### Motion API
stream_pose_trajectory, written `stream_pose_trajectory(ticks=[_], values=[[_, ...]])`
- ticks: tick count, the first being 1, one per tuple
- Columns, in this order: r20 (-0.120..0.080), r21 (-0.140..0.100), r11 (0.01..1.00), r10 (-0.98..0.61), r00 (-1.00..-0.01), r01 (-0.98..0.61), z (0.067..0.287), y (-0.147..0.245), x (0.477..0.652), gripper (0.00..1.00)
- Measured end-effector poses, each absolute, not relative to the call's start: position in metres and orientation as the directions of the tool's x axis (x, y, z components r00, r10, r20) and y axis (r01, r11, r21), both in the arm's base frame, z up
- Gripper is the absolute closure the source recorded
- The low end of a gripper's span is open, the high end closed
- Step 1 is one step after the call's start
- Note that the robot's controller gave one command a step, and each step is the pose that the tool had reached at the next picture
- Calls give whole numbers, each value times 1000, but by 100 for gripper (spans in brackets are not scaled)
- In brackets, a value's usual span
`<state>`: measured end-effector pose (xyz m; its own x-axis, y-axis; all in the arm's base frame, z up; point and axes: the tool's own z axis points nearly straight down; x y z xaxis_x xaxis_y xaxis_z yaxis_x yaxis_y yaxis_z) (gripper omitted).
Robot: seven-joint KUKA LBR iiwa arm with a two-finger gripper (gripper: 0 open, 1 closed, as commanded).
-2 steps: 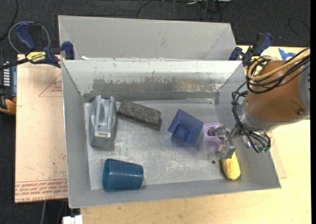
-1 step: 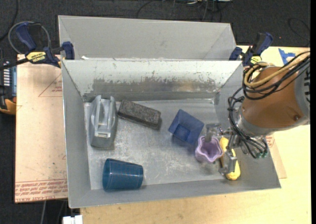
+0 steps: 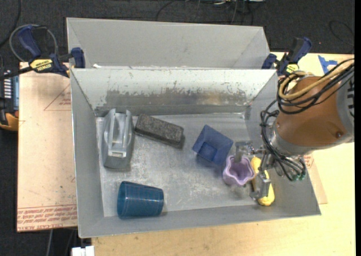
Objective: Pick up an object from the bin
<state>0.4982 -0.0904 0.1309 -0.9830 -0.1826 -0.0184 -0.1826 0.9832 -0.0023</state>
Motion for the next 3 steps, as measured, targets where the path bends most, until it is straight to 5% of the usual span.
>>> stream_pose_trajectory(ticks=[1,2,3], values=[[-38,-11,953,-302,-952,-302,75,-48,491,0],[-41,-11,953,-304,-952,-304,77,-48,493,100],[-41,-11,952,-305,-951,-305,77,-48,493,100]])
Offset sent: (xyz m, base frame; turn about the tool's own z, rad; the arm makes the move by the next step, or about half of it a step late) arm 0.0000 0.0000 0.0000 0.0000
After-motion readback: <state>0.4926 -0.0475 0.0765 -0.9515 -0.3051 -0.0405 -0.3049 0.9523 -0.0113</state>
